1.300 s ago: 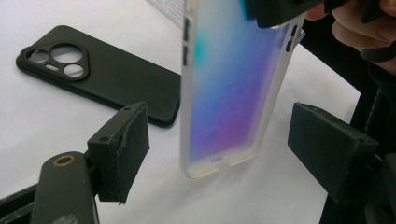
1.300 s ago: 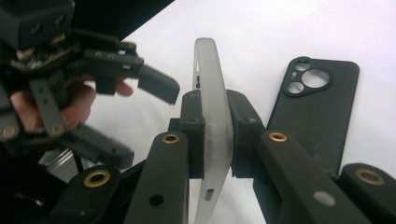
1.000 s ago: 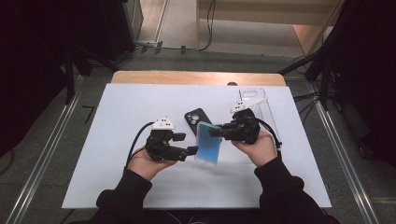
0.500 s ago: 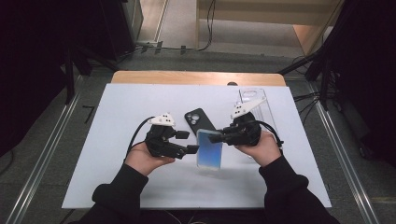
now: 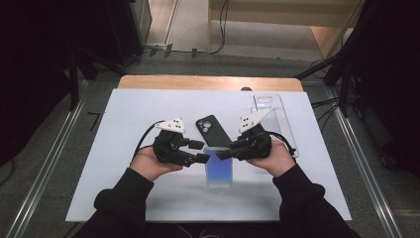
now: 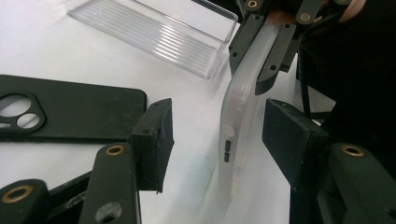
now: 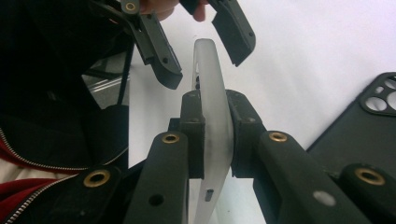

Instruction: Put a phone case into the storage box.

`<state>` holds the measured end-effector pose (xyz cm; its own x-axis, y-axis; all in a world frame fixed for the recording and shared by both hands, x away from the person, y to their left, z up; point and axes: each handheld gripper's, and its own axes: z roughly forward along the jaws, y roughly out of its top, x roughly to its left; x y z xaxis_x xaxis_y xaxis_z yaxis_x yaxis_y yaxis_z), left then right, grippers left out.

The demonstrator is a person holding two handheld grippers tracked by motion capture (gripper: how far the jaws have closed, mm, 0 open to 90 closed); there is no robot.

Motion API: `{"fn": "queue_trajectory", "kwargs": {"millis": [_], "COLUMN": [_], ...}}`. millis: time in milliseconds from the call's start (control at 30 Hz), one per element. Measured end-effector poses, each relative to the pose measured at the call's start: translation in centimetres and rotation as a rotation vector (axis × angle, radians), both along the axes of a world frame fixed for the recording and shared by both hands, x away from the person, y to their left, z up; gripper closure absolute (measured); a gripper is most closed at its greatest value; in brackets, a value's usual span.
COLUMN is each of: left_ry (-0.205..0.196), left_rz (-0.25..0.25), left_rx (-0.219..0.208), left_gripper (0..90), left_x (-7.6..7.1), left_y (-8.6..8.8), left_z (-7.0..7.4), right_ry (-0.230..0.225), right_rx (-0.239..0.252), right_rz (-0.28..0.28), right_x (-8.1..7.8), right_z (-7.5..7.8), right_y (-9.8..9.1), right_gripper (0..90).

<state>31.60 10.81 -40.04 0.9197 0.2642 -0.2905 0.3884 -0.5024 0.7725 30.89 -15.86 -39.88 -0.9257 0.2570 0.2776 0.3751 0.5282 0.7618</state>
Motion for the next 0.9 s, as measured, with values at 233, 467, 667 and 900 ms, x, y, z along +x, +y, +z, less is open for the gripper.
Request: {"fn": "queue_trajectory", "kwargs": {"millis": [233, 467, 667, 900], "left_ry": [-0.004, 0.031, 0.055, 0.071], "left_rz": [-0.036, -0.112, -0.145, -0.127], "left_rx": [-0.009, -0.021, -0.038, -0.036], "left_gripper": [54.0, 75.2, 80.9, 81.7], "left_x": [0.12, -0.10, -0.07, 0.04], "left_y": [-0.05, 0.03, 0.07, 0.01], "left_z": [-0.05, -0.01, 0.02, 0.07], "right_ry": [-0.016, -0.014, 0.008, 0.041], "right_rx": [-0.003, -0.004, 0.007, 0.008], "right_rz": [0.047, 0.084, 0.097, 0.084], "right_x": [-0.15, -0.26, -0.07, 0.18], "right_z": [-0.09, -0.12, -0.23, -0.44], "right_y": [0.34, 0.56, 0.52, 0.43], "right_gripper": [76.6, 76.6, 76.6, 75.9]}}
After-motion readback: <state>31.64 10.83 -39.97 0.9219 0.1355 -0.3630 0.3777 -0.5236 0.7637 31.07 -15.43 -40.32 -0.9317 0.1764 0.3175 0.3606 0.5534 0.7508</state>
